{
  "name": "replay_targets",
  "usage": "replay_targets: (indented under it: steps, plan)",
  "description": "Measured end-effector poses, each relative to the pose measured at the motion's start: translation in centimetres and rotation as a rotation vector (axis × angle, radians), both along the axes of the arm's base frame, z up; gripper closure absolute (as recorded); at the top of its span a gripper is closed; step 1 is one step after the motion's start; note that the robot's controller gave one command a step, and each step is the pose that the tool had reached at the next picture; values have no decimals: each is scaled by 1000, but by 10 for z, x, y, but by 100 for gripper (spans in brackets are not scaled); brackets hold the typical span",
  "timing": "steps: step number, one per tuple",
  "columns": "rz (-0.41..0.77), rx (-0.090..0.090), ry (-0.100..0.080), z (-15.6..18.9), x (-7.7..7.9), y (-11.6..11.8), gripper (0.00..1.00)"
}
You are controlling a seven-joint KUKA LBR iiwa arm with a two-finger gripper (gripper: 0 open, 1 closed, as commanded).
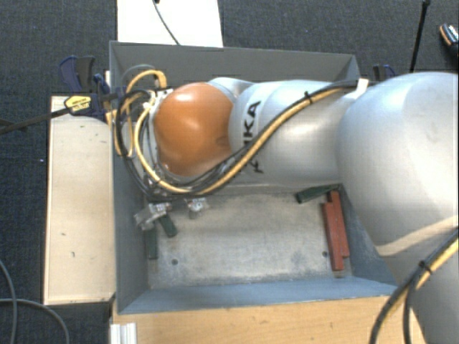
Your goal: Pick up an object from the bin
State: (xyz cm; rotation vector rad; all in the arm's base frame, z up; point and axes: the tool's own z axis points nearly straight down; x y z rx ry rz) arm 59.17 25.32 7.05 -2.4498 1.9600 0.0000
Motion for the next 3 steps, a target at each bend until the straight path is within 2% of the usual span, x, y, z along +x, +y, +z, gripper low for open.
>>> replay_targets:
  steps: [1,2,3]
  plan:
    - [-8,0,4,0,-1,0,100]
    - [-1,2,-6,94,-18,-8,100]
    - [-10,3,-7,176,-29,-5,100]
